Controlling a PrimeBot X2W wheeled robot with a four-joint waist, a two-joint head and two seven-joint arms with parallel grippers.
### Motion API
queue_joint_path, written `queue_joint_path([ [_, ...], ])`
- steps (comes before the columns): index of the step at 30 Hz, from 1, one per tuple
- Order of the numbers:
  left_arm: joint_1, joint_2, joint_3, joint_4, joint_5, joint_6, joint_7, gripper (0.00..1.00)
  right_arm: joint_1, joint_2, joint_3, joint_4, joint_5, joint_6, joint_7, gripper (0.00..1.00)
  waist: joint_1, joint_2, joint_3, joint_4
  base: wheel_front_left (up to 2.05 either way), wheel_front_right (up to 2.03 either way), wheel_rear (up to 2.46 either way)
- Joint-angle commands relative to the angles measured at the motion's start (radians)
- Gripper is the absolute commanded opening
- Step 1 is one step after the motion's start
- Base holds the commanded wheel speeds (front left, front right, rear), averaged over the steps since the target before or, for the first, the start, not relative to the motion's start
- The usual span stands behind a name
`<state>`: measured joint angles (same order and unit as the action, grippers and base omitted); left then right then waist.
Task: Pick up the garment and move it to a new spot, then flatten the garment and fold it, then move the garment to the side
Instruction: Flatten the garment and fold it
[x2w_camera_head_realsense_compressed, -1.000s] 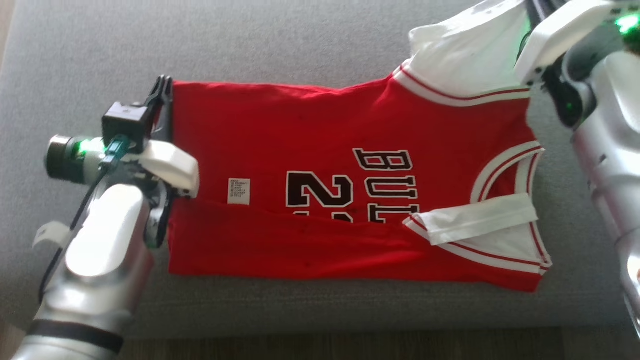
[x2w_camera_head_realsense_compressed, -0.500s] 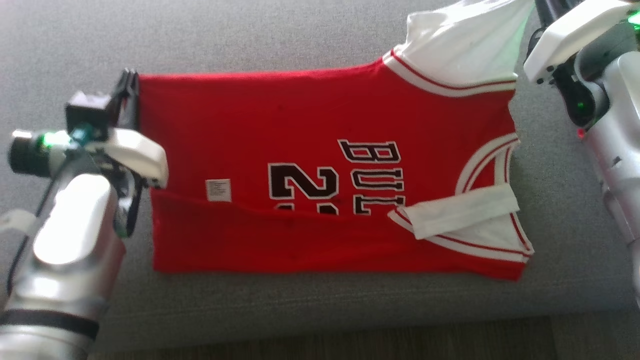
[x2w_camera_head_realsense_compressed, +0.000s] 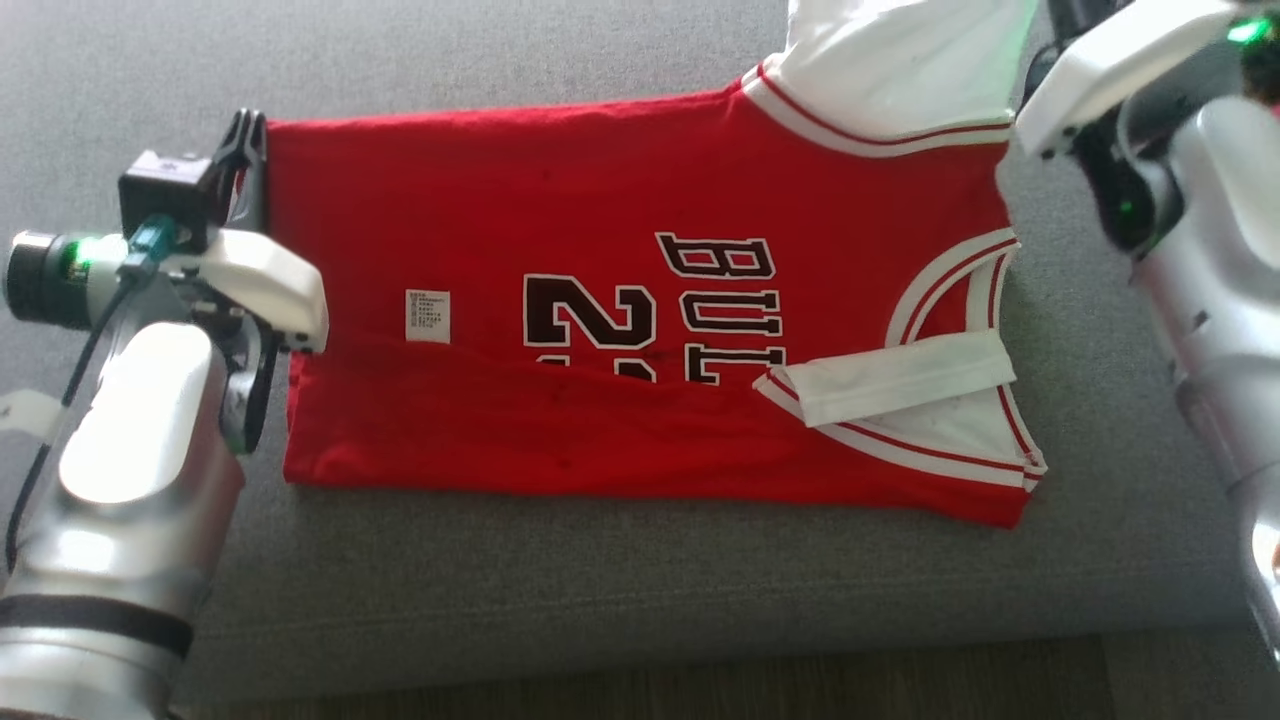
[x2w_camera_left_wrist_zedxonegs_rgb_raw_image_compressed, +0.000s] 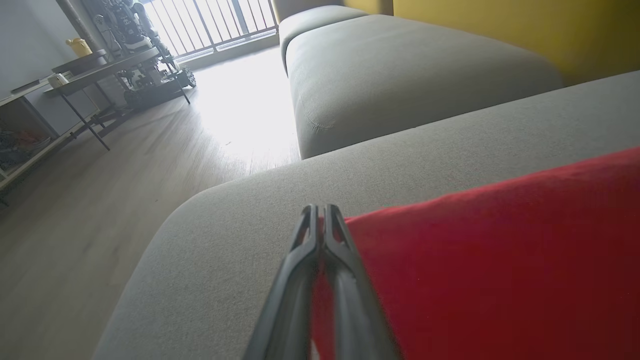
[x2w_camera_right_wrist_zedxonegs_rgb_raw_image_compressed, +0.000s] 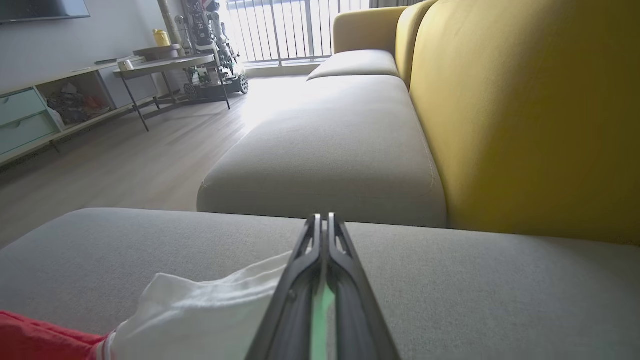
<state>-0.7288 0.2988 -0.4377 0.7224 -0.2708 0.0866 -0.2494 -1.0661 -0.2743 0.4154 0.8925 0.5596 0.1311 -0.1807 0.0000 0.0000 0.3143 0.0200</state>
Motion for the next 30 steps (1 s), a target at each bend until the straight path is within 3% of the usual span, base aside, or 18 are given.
queue_joint_path([
  [1, -0.013, 0.052, 0.032, -0.015, 0.01, -0.003, -0.011, 0.0, 0.029, -0.002, 0.012, -0.038, 0.014, 0.0, 0.0, 0.0, 0.0, 0.0, -0.013, -0.006, 0.0, 0.0, 0.0],
  [17, 0.131, 0.111, -0.01, -0.004, 0.02, -0.027, -0.011, 0.0, 0.339, -0.056, -0.014, -0.286, 0.099, 0.0, 0.145, 0.0, 0.0, 0.0, -0.107, -0.075, 0.0, 0.0, 0.0],
  [30, 0.218, 0.168, -0.071, -0.047, 0.04, -0.058, 0.049, 0.0, 0.588, -0.067, -0.085, -0.537, 0.103, 0.0, 0.393, 0.0, 0.0, 0.0, -0.153, -0.092, 0.0, 0.0, 0.0],
])
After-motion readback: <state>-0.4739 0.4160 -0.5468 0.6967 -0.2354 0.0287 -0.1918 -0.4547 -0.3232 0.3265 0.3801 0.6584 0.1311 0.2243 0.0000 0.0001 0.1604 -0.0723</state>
